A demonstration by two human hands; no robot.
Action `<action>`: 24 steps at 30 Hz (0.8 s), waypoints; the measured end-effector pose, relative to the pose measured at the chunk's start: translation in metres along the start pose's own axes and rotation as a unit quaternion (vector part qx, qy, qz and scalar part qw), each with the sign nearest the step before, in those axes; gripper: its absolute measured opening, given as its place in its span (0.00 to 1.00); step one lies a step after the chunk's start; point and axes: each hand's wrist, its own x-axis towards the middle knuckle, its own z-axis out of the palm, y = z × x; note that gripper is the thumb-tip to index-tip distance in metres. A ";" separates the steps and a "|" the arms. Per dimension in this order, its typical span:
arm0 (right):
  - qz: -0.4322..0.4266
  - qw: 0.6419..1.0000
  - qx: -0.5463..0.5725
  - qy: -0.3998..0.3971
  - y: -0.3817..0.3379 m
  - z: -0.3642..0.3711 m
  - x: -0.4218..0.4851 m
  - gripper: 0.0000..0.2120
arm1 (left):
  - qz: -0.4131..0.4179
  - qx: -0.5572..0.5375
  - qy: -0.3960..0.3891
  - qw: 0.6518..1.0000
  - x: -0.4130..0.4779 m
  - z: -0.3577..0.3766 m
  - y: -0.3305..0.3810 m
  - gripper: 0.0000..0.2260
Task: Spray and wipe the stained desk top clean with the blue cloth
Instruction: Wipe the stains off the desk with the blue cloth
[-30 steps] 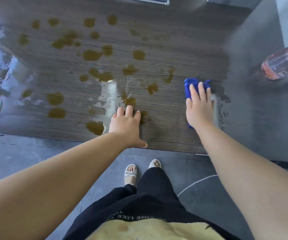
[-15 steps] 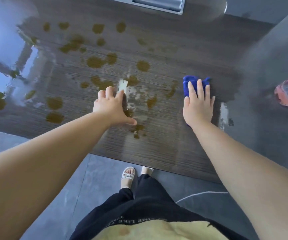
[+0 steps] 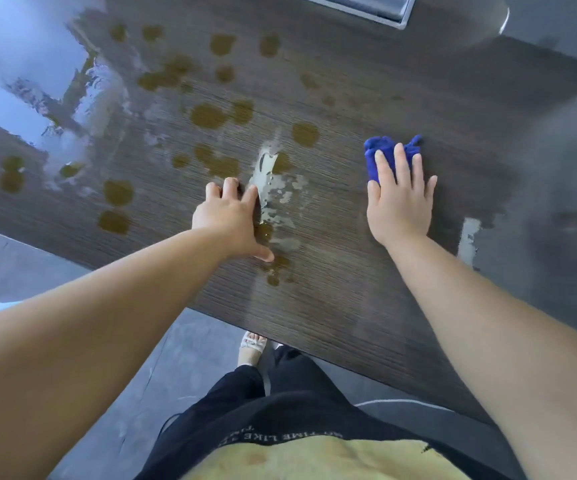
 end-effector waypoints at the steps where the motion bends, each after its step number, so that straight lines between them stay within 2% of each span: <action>1: 0.024 1.000 0.007 0.006 -0.015 0.003 -0.002 0.24 | -0.004 0.000 0.002 1.000 0.000 0.000 0.001 0.52; 2: 0.004 1.000 0.008 0.010 -0.029 0.008 -0.008 0.24 | -0.007 0.003 0.003 1.000 0.000 0.001 0.001 0.52; 4: -0.147 0.989 -0.012 -0.003 -0.044 0.015 -0.034 0.24 | -0.007 0.009 0.008 1.000 0.000 0.002 0.000 0.53; 6: -0.322 0.945 -0.046 -0.035 -0.030 0.018 -0.057 0.24 | -0.003 0.011 0.010 1.000 0.000 0.002 0.000 0.53; 8: -0.402 0.912 -0.055 -0.054 0.001 0.012 -0.057 0.23 | -0.001 0.013 0.008 1.000 0.000 0.003 0.000 0.53; 10: -0.374 0.925 -0.065 -0.022 0.030 0.006 -0.036 0.23 | -0.003 0.015 0.005 1.000 0.001 0.002 -0.001 0.53; 13: -0.149 0.988 -0.030 -0.016 0.034 -0.005 -0.001 0.23 | -0.005 0.010 0.006 1.000 0.001 0.001 0.000 0.53; 15: -0.004 1.000 -0.009 0.004 0.006 -0.003 0.007 0.24 | -0.007 0.012 0.003 1.000 0.001 0.000 0.001 0.53; 16: 0.030 0.999 -0.006 0.011 -0.012 -0.001 0.004 0.25 | -0.009 0.010 0.002 1.000 0.001 0.000 0.001 0.53; 17: 0.033 0.999 -0.008 0.014 -0.028 0.002 -0.004 0.25 | -0.008 0.008 0.002 1.000 0.001 0.000 0.001 0.53; 18: 0.000 1.000 -0.012 0.009 -0.043 0.007 -0.016 0.26 | -0.008 0.005 0.003 1.000 0.001 0.000 0.001 0.53; 20: -0.127 0.991 -0.032 -0.022 -0.058 0.015 -0.047 0.25 | -0.005 0.000 0.010 1.000 0.001 0.002 0.000 0.53; 22: -0.264 0.962 -0.052 -0.049 -0.049 0.017 -0.068 0.24 | 0.002 -0.002 0.021 1.000 0.000 0.004 -0.002 0.53; 24: -0.322 0.943 -0.064 -0.058 -0.023 0.013 -0.067 0.24 | 0.019 -0.006 0.026 0.999 0.000 0.005 -0.006 0.53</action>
